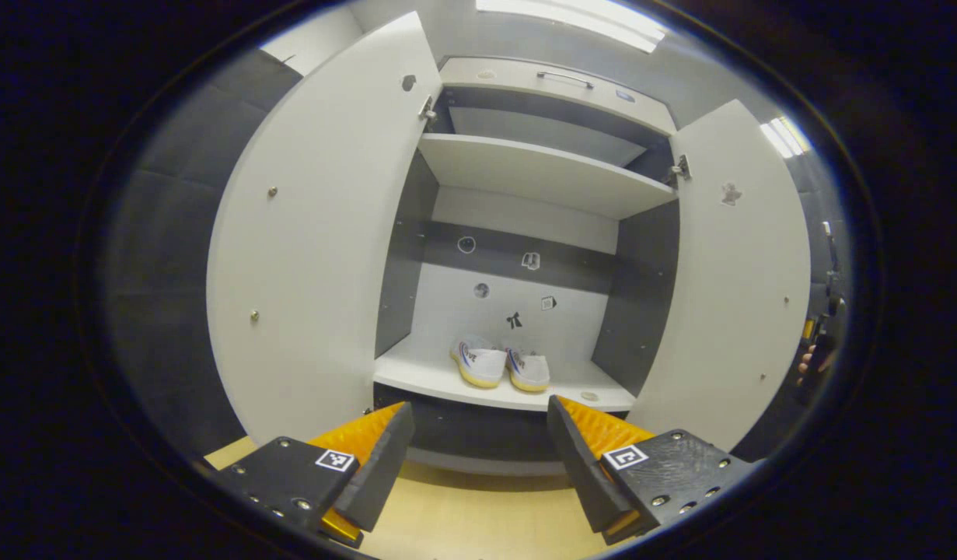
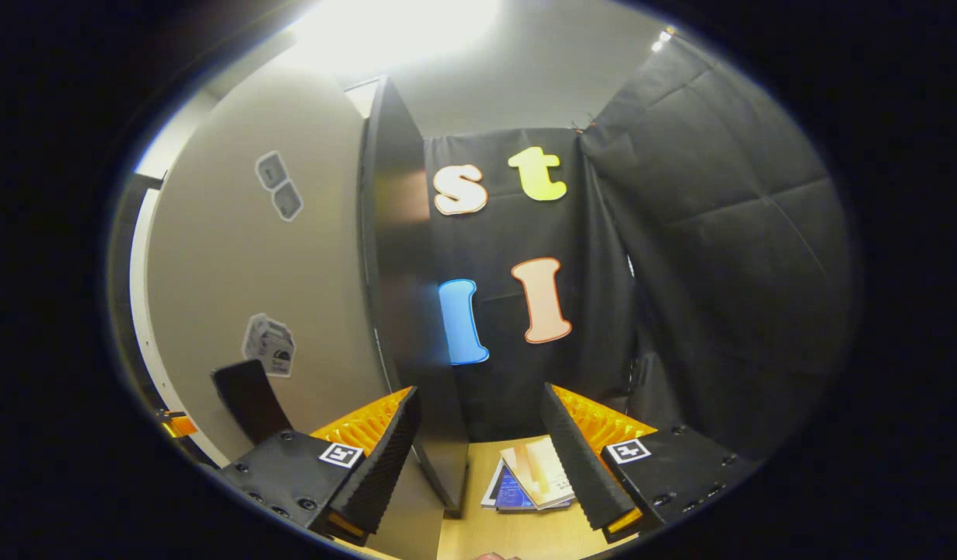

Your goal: Grab one shoe with the right hand and put it into the shoe cabinet, grab the other shoe with the left hand and put it into the shoe cabinet; then close the right door with the right hand and the left door with the left hand.

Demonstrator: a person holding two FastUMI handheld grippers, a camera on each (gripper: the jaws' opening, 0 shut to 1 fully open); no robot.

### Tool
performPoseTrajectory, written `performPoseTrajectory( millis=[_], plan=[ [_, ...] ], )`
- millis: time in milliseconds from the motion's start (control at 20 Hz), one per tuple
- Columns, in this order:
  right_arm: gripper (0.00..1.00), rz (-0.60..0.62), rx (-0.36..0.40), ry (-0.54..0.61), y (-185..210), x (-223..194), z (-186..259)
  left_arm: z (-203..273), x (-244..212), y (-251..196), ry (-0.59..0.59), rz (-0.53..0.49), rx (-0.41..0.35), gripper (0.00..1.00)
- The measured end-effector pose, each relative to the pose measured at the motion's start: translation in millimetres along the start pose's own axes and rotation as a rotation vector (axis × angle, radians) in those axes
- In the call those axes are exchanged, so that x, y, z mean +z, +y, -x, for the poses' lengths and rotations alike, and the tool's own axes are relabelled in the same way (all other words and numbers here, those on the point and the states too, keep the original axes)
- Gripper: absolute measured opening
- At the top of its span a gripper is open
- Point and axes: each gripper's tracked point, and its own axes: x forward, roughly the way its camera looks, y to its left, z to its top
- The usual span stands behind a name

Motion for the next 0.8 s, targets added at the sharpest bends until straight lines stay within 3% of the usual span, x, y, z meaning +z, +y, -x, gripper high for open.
performPoseTrajectory(
  millis=[50,100,150,250,300,350,400,450,550,800],
  plan=[
    [0.98,0.023,-0.024,0.004,-2,-1,2,1,2,0,-0.004,-0.003,-0.013,0.99],
    [0.89,0.033,-0.056,0.009,-5,-2,6,1,2,1,0.002,-0.007,-0.023,0.99],
    [0.95,0.025,-0.085,0.017,-6,-4,8,2,1,2,0.012,-0.007,-0.036,0.98],
    [0.89,0.010,-0.092,0.030,6,-6,12,6,2,7,0.022,-0.002,-0.066,0.99],
    [0.95,0.018,-0.083,0.029,12,-5,12,7,4,10,0.027,0.003,-0.078,0.99],
    [0.83,0.021,-0.046,0.020,29,-3,12,9,7,13,0.022,0.003,-0.089,0.99],
    [0.84,0.043,-0.055,0.014,35,-4,7,9,13,17,0.013,-0.002,-0.095,0.99],
    [0.69,0.071,-0.061,-0.005,46,4,34,10,16,23,0.007,-0.005,-0.098,0.99],
    [0.67,0.111,-0.090,-0.010,45,2,23,14,19,32,0.002,0.011,-0.108,0.99],
    [0.68,0.068,-0.078,0.001,84,-5,20,27,18,54,-0.001,0.039,-0.116,0.99]
  ],
)
